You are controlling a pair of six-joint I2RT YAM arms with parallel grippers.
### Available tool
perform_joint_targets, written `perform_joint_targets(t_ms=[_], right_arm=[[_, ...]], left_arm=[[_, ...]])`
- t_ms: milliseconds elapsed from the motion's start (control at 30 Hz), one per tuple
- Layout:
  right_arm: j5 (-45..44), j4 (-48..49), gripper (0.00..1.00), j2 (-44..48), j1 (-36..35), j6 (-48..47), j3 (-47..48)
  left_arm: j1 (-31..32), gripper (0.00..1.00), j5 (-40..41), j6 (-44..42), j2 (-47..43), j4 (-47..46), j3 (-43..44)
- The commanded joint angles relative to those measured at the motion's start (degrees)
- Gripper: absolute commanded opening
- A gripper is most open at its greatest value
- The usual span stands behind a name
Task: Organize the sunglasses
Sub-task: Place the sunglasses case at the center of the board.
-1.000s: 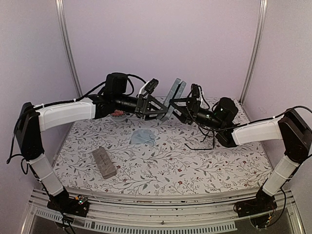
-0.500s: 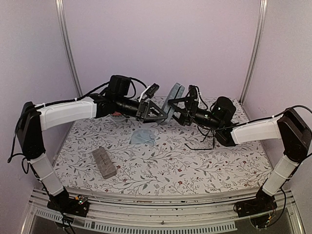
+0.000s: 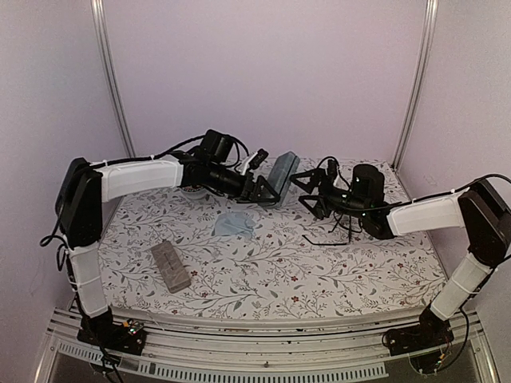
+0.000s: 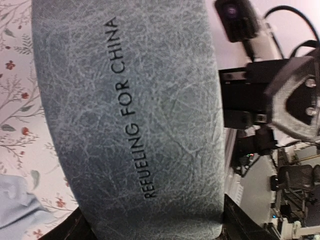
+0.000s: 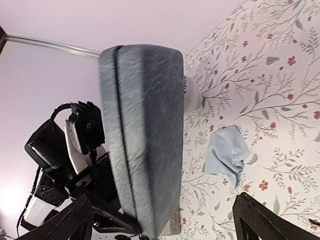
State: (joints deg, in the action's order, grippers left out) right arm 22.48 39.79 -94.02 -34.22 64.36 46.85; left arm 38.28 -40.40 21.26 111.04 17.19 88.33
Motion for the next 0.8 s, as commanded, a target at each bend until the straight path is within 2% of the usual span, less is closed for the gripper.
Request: perform_joint_targets(t_ms=[0,100,267,333,467,533,667,767], right_arm=[[-6.90,-7.98,0.99,4.14,1.09,-2.94,-0.54],[-10.24,-14.28,0.99,4.71,1.10,-5.81,0.69],[-13.51,-19.97,0.99,4.53,1.17,-8.88,2.62],[-14.68,-22.14,0.99,4.23,1.16,-9.75,3.63],[-16.55,-25.24,0.99,3.24,1.17,-10.56,5.39],[-16.79,-26.27,0.99,2.49,1.17,-10.57,5.99],[-16.72,-28.20,0.99,0.54,1.12,-10.20,7.55],[-15.44,-30.46,0.99,-2.27,1.07,-11.30,10.37]], left_arm=[[-1.10,0.51,13.05,-5.81,9.51,3.61,8.00],[-1.10,0.51,20.06,-7.17,17.21,6.56,15.14],[-0.73,0.51,27.35,-8.91,25.59,9.29,24.57],[-0.63,0.58,28.63,-9.24,27.46,10.14,26.69],[-0.67,0.85,26.87,-9.37,27.86,11.12,27.73],[-0.94,0.93,25.77,-9.47,27.30,11.11,27.43],[-2.39,0.98,22.57,-8.39,25.62,9.34,25.81],[-3.14,0.97,22.40,-7.77,25.18,8.30,24.96]])
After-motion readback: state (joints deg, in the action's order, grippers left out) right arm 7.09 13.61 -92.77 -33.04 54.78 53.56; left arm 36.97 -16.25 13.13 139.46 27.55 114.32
